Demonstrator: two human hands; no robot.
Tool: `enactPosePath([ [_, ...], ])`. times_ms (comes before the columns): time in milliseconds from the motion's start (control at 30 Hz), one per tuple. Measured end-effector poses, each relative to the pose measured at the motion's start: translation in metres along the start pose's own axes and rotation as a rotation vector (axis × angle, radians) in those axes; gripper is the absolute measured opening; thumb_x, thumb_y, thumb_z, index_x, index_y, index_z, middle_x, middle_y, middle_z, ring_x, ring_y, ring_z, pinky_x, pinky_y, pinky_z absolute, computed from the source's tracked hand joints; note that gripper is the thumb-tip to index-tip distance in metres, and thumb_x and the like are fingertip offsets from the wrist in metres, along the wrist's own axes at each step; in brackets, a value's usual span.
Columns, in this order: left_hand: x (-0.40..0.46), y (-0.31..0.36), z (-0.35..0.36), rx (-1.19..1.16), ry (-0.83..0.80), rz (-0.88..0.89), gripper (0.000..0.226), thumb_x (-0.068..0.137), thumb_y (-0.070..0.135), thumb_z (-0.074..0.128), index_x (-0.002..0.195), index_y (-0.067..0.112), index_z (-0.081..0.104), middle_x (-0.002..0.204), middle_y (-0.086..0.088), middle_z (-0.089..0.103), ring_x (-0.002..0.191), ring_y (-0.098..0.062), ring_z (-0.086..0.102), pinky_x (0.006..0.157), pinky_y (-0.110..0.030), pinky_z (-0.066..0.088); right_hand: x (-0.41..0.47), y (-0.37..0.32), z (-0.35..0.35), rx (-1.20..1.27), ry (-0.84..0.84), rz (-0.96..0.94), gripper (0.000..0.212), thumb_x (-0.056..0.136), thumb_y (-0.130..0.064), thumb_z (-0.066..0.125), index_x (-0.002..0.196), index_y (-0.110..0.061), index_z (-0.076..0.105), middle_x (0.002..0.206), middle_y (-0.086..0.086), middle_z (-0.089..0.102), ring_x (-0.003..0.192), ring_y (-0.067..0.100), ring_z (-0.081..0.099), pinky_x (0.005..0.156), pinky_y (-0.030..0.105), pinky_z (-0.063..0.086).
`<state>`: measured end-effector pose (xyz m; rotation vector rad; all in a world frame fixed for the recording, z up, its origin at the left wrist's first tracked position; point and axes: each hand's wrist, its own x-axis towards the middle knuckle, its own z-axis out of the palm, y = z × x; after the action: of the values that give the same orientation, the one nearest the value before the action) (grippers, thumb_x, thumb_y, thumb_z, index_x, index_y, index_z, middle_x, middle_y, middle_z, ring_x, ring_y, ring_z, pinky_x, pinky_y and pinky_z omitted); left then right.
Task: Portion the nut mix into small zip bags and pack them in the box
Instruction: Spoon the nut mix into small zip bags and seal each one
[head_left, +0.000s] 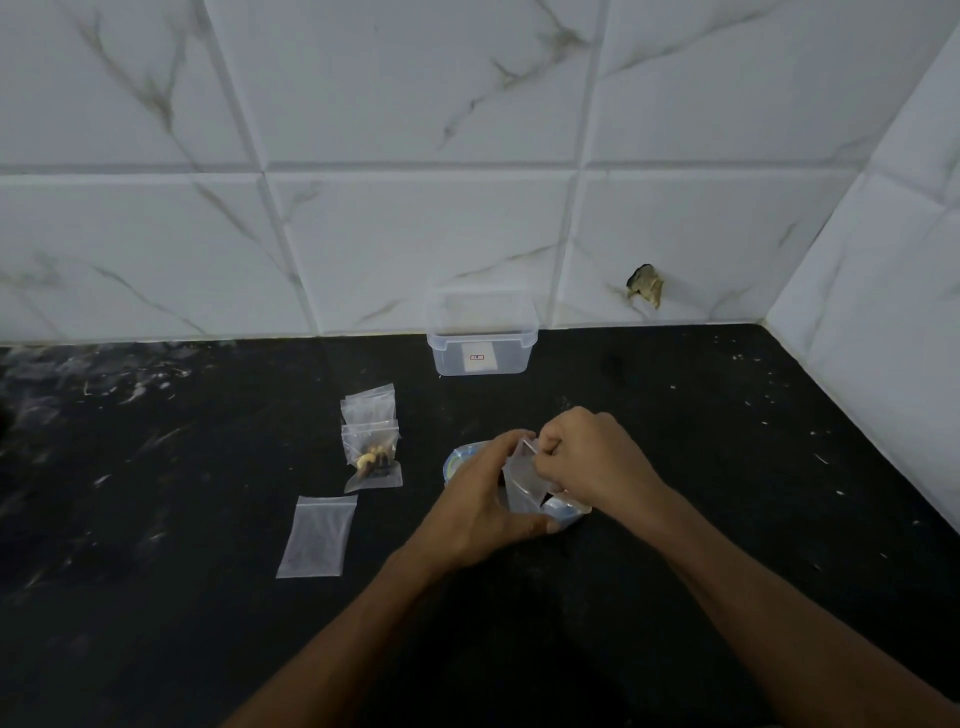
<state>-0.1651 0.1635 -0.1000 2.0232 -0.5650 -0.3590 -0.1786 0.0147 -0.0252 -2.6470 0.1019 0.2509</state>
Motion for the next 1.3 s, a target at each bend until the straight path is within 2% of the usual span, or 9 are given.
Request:
enactPosePath([
  [100,-0.002,-0.004,0.000,-0.035,0.077,0.009,0.067,0.075,0.030,0.082,0.130,0.036,0.045,0.120,0.023,0.052,0.111,0.015,0.048,0.084,-0.011,0.044,-0.002,0.003,-0.004,0.065,0.017,-0.019,0.019,0.091,-0.019,0.058,0.081,-0.009,0.071,0.076,0.011,0.071,0.074,0.024,0.070,0.075,0.041,0.058],
  [367,-0.003,-0.016,0.000,-0.209,0.225,0.022,0.054,0.076,0.043,0.078,0.123,0.038,0.051,0.121,0.017,0.057,0.115,-0.003,0.056,0.092,-0.030,0.052,0.014,0.022,-0.002,0.282,0.037,0.020,0.021,0.096,-0.035,0.054,0.086,-0.022,0.066,0.074,-0.003,0.068,0.056,0.002,0.062,0.054,0.017,0.044],
  [500,-0.006,-0.027,-0.007,-0.286,0.264,-0.007,0.054,0.074,0.042,0.078,0.118,0.053,0.048,0.119,0.027,0.057,0.117,0.001,0.055,0.093,-0.031,0.052,0.022,0.057,0.021,-0.019,0.009,0.134,0.017,0.096,-0.036,0.054,0.100,-0.022,0.063,0.084,-0.003,0.065,0.071,0.008,0.062,0.057,0.019,0.042],
  [633,-0.009,-0.041,-0.005,-0.275,0.242,-0.041,0.068,0.071,0.048,0.078,0.130,0.045,0.044,0.131,0.016,0.051,0.123,-0.004,0.052,0.099,-0.042,0.052,0.019,0.073,0.054,-0.088,-0.140,0.240,0.033,0.094,-0.037,0.056,0.123,-0.022,0.050,0.103,-0.001,0.061,0.089,0.013,0.064,0.076,0.030,0.056],
  [767,-0.010,-0.045,0.001,-0.232,0.212,-0.061,0.075,0.072,0.048,0.077,0.137,0.041,0.039,0.137,0.014,0.046,0.125,0.001,0.047,0.093,-0.020,0.046,0.024,0.071,0.064,0.024,-0.098,0.274,0.027,0.093,-0.029,0.060,0.118,-0.025,0.051,0.098,-0.002,0.059,0.086,0.014,0.066,0.079,0.035,0.059],
  [933,-0.012,-0.051,-0.002,-0.303,0.193,-0.099,0.071,0.076,0.042,0.077,0.136,0.045,0.040,0.137,0.017,0.047,0.124,0.002,0.047,0.092,-0.020,0.045,0.023,0.071,0.054,-0.273,-0.005,0.101,0.020,0.099,-0.023,0.048,0.116,-0.020,0.058,0.105,0.005,0.064,0.094,0.021,0.063,0.080,0.034,0.052],
  [1067,-0.013,-0.051,-0.003,-0.372,0.152,-0.089,0.063,0.084,0.023,0.076,0.135,0.038,0.043,0.130,0.016,0.053,0.118,0.004,0.053,0.086,-0.017,0.052,0.017,0.071,0.042,-0.622,0.174,-0.236,0.031,0.082,-0.024,0.074,0.110,-0.018,0.063,0.095,0.003,0.061,0.079,0.014,0.061,0.060,0.023,0.040],
  [1200,-0.010,-0.048,-0.002,-0.381,0.126,-0.086,0.057,0.085,0.019,0.074,0.132,0.035,0.046,0.126,0.014,0.056,0.115,0.003,0.056,0.086,-0.015,0.051,0.021,0.067,0.040,-0.762,0.105,-0.353,0.026,0.094,-0.013,0.055,0.119,-0.011,0.058,0.108,0.008,0.058,0.094,0.021,0.057,0.068,0.029,0.041],
  [1300,-0.009,-0.046,-0.001,-0.390,0.130,-0.076,0.054,0.086,0.017,0.073,0.129,0.036,0.047,0.124,0.011,0.057,0.114,0.001,0.057,0.085,-0.015,0.050,0.026,0.067,0.040,-0.830,0.086,-0.353,0.026,0.094,-0.013,0.055,0.119,-0.011,0.058,0.112,0.008,0.057,0.097,0.022,0.056,0.071,0.030,0.044],
])
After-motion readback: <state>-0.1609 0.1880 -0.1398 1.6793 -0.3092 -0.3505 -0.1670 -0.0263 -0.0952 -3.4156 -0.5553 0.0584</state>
